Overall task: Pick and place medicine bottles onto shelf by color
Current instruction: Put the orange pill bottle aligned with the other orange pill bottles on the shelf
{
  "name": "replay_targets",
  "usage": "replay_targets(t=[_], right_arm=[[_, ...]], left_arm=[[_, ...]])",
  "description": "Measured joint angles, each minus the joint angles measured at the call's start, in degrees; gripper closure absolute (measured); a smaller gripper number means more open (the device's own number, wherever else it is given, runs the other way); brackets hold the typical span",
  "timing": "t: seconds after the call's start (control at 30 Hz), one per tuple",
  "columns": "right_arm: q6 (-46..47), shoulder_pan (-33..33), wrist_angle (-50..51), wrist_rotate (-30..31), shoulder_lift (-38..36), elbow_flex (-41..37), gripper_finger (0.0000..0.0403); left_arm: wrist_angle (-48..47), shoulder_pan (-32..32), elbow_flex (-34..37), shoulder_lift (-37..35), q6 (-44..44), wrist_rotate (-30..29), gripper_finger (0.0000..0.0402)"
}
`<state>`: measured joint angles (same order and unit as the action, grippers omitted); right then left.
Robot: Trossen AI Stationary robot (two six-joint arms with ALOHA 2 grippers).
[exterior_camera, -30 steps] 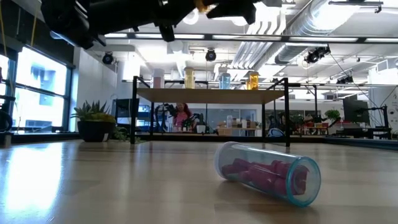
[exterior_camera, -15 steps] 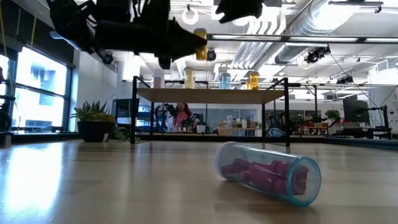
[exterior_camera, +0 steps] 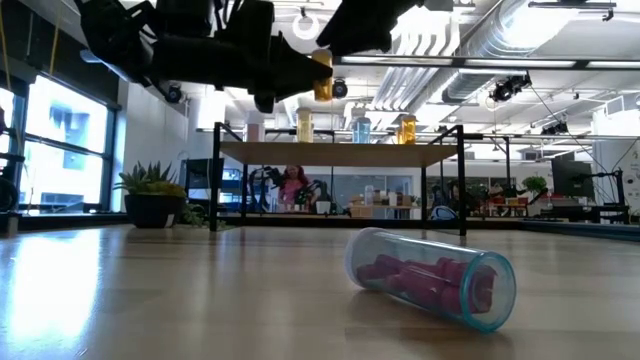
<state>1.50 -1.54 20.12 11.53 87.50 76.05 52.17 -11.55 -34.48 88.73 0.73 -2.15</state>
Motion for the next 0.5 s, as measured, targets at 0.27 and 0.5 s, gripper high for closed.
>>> replay_targets(t=[0.27, 0.5], right_arm=[[2.84, -0.11, -0.17, -3.19, 2.39, 0.0, 0.0217], [4.68, -0.31, 0.69, -3.28, 2.53, 0.0, 0.0217]], left_arm=[[-0.71, -0.06, 0.0, 0.0, -0.41, 0.0, 0.0312], [-0.21, -0.07, 0.0, 0.0, -0.47, 0.0, 0.0312]])
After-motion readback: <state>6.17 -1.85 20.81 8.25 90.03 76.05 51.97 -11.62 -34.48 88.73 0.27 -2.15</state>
